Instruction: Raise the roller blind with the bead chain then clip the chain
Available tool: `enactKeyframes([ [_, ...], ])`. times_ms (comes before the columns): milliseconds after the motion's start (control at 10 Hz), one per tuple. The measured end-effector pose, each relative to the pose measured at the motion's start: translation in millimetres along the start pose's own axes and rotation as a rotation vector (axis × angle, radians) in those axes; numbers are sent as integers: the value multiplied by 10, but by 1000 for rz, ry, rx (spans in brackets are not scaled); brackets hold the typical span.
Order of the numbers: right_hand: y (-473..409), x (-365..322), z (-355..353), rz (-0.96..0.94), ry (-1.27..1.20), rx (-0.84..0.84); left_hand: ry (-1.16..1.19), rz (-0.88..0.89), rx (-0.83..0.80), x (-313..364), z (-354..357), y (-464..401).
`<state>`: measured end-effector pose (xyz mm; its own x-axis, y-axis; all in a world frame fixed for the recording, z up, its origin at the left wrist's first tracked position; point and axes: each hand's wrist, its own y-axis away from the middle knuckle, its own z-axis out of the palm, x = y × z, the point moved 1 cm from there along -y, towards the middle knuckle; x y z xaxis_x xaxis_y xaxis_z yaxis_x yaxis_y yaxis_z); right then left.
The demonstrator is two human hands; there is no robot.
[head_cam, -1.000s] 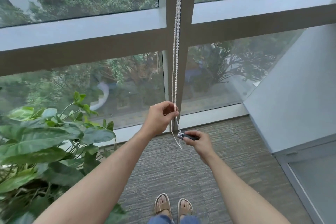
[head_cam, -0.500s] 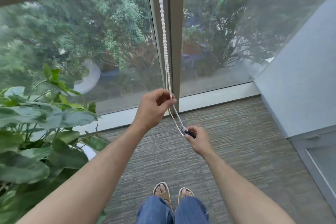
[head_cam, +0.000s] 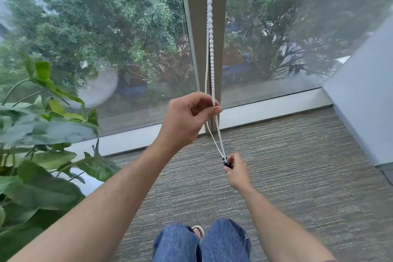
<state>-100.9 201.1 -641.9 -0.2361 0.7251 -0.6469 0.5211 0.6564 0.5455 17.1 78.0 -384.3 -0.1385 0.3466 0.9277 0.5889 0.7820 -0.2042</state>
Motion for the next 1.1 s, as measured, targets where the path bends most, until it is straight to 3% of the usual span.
enactKeyframes([
  [300, -451, 277, 434, 37, -15, -12, -14, 32, -27, -456, 220, -22],
  [600, -348, 70, 277, 1, -11, -29, -131, 25, -19, -474, 234, 46],
  [800, 107, -627, -334, -285, -9, 123, -214, -27, -3, -194, 141, 78],
  [1000, 754, -1720, -1251, -785, 167, 485, -366, -63, 1, 414, -168, -145],
  [1100, 1087, -2265, -1662, -860, 246, 491, -407, -113, 10, 777, -346, -231],
])
